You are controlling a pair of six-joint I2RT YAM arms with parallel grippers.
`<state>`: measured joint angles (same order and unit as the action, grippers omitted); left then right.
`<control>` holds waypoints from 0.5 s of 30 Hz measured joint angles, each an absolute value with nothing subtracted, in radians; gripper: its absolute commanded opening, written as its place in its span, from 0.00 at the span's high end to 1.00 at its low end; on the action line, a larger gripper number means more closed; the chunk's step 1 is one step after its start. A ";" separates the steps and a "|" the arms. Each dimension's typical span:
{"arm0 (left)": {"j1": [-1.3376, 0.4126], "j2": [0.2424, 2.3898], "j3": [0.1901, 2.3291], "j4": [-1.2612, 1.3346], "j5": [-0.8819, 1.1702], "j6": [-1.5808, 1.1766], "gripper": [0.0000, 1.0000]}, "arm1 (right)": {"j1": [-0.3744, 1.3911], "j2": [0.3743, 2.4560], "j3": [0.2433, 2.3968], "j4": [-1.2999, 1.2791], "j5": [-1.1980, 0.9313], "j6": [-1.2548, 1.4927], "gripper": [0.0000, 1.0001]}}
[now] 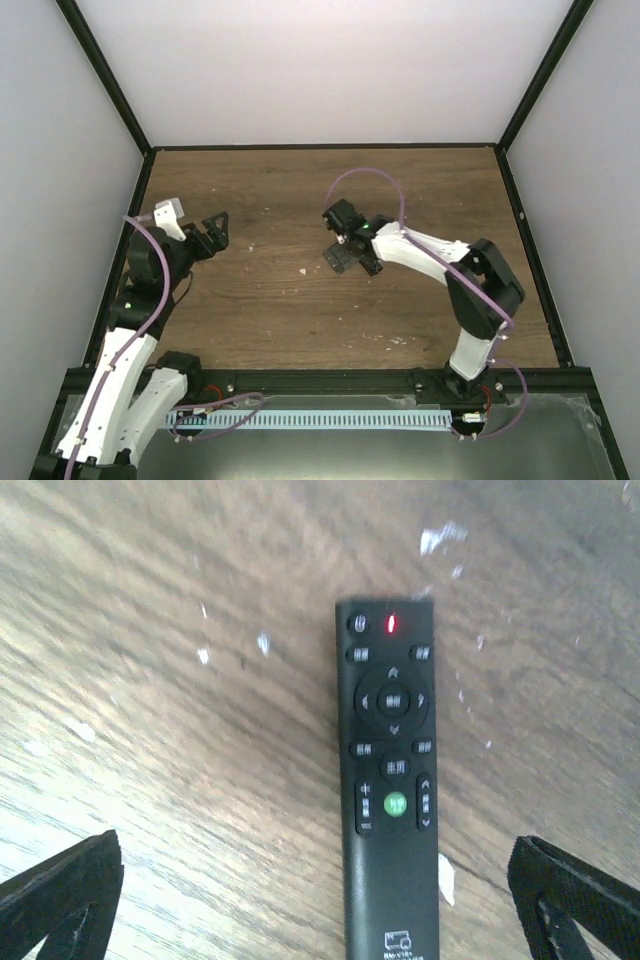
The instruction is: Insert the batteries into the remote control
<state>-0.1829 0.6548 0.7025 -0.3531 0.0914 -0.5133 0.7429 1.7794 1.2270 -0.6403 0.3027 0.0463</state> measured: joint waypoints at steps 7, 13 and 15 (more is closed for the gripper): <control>-0.183 0.806 0.827 -0.373 0.091 -0.471 0.00 | 0.497 1.673 1.172 -0.496 0.067 0.071 0.00; -0.181 0.916 0.871 -0.413 0.080 -0.461 0.00 | 0.250 1.674 1.139 -0.430 -0.039 0.104 0.00; -0.181 0.948 0.883 -0.421 0.079 -0.459 0.00 | 0.191 1.674 1.125 -0.410 -0.058 0.114 0.00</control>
<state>-0.1806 0.9482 0.8829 -0.4213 0.0792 -0.4591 0.1905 1.6745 1.1252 -0.4095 -0.0582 0.1143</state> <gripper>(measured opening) 0.995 0.999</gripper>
